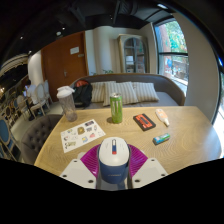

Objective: Arrange mouse

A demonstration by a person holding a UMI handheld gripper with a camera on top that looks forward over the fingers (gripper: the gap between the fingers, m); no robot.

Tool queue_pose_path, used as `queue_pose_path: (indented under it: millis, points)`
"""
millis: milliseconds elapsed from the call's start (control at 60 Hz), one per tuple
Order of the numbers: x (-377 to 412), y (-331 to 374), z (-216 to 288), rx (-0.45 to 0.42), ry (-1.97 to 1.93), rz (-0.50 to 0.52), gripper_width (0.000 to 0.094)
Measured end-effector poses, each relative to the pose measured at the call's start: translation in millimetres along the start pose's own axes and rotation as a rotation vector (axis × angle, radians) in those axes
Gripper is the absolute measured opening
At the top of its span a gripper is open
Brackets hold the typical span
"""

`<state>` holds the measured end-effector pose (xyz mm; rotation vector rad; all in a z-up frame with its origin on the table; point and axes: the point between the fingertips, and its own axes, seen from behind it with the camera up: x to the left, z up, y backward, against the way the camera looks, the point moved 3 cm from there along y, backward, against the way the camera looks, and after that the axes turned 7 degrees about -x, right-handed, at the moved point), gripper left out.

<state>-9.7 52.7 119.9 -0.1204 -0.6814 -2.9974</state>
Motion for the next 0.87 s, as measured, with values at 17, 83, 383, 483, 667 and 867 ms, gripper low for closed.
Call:
queue_pose_path:
  millis: [17,83,383,483,667,867]
  points:
    - [12,1,-13,0.024,0.006,0.002,0.0345]
    - [25,-5,-54,0.083,0.024,-0.011,0.0346]
    - [21,-20,-121,0.115,0.092,-0.074,0.0482]
    - [19,-14,-121,0.192,-0.001,-0.069,0.0649]
    - [7,54,-118,0.259,0.09,-0.066,0.0844]
    - [3,160,-153,0.342,0.024,-0.064,0.0847]
